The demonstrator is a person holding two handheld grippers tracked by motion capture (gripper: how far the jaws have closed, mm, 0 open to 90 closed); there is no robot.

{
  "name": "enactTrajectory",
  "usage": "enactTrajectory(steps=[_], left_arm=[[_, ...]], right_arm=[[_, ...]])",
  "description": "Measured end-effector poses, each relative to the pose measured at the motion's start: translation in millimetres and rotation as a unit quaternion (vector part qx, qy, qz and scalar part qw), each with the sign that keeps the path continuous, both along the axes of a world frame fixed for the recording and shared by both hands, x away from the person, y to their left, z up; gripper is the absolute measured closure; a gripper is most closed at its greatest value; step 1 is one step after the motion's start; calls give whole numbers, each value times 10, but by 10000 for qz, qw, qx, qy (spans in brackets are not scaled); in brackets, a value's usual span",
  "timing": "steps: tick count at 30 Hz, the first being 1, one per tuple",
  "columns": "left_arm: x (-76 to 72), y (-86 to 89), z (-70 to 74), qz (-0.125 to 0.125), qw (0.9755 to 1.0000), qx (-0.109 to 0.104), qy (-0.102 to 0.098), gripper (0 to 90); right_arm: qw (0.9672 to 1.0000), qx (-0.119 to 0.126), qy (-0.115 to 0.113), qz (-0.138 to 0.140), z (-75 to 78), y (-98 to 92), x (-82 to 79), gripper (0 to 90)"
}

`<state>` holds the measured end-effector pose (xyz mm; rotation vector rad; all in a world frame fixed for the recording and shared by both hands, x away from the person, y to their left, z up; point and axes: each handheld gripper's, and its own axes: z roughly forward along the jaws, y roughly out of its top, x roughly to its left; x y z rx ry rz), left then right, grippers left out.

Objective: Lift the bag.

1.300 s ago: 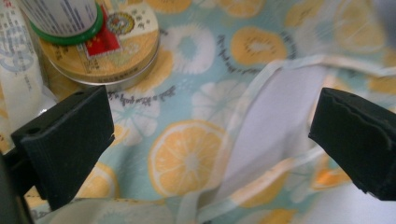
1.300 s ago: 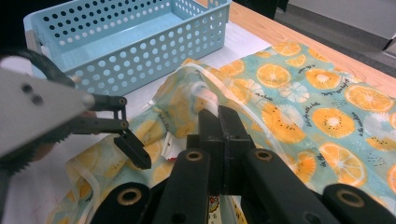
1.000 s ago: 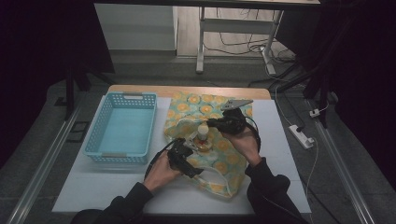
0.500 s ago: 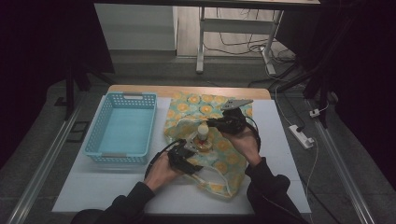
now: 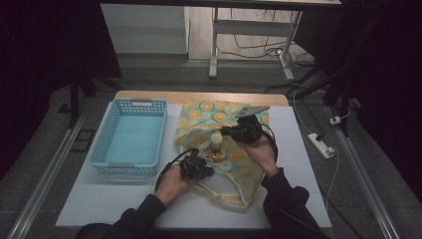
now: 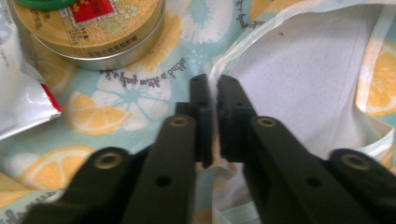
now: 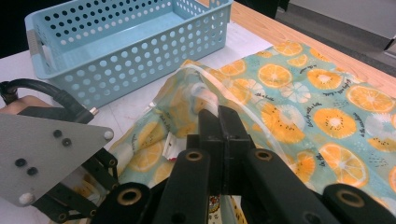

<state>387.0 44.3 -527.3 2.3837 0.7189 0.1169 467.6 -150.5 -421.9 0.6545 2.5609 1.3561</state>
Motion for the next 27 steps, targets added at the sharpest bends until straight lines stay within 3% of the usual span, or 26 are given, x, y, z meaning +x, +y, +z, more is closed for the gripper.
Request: enactTrajectory(steps=[5, 10, 27], left_arm=[[23, 14, -2, 238, 9992, -201, 262, 892], [7, -11, 43, 263, 9994, -64, 211, 894], [26, 137, 447, 452, 9966, -592, 338, 895]], right_arm=[[10000, 1, -12, 12, 7, 0, -4, 900], [10000, 20, -9, 2, 17, -16, 0, 900], [9999, 82, -61, 36, 107, -43, -33, 900]])
